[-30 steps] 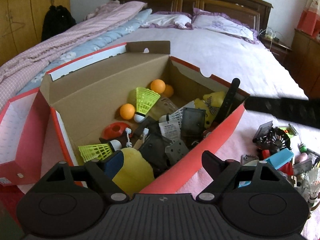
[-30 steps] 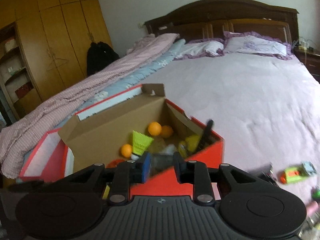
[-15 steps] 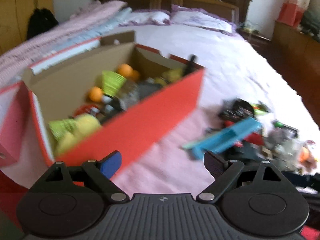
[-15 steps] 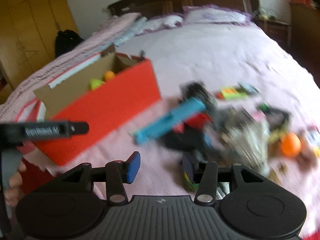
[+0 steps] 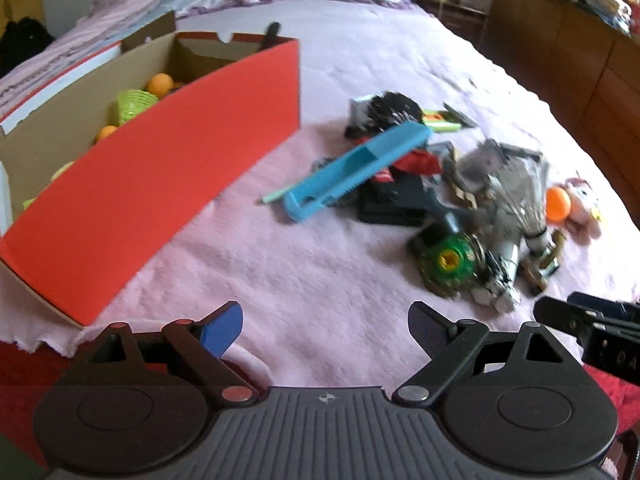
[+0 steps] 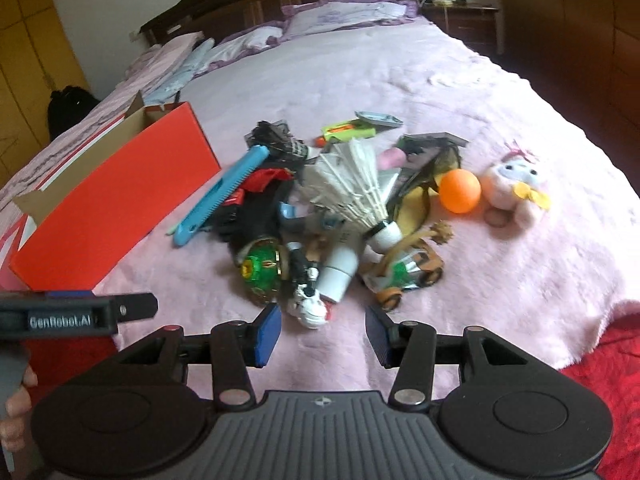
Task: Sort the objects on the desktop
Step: 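Move both open tools back over the pile of items, then grasp the black tape roll with the left tool while the right tool grasps the white robot figure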
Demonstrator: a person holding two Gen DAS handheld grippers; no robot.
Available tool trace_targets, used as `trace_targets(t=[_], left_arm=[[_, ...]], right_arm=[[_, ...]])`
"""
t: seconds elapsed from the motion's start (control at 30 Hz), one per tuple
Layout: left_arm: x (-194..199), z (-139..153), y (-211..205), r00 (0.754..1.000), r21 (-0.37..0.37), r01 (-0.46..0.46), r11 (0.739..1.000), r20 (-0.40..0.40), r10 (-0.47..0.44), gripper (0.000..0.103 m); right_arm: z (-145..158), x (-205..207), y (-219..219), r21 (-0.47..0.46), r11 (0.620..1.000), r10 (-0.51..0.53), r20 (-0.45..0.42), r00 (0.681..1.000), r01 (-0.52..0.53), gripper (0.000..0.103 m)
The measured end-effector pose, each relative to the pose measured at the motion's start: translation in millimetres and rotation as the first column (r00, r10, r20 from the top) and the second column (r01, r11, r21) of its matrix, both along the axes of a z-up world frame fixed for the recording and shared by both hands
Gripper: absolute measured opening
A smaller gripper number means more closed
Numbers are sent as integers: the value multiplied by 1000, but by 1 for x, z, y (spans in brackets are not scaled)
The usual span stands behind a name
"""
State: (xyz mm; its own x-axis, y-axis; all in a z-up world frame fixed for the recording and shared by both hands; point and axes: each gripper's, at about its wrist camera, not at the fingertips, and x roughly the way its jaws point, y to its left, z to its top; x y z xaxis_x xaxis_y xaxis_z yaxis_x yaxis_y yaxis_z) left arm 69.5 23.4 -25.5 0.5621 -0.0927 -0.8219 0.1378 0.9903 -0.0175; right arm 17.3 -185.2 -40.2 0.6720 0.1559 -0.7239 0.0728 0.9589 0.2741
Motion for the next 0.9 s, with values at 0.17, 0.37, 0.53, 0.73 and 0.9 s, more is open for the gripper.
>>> trace_targets(t=[0.17,0.37,0.53,0.73,0.9], left_arm=[[-3,-5,-8,1000,5,20,1000,-19,-20,90],[1,-12,-14,999,-14,44,999,-19,-44,90],[5,-19,-23,997,-24,68,997,-18,-69,90],[13,-21,-35,994,-5,109,994,7,-109,90],[31,-15,-45,986,17,151,988,66,-152,88]], right_arm=[[-4,3,1,-1,1000,8,-2,1000,-8,44],[-10,7,4,2,1000,23,-9,1000,-23,40],[-14,12,5,4,1000,26,-13,1000,-26,40],[-19,17,5,14,1000,23,-26,999,-23,40],[-21,25,7,11,1000,20,-22,1000,-19,37]])
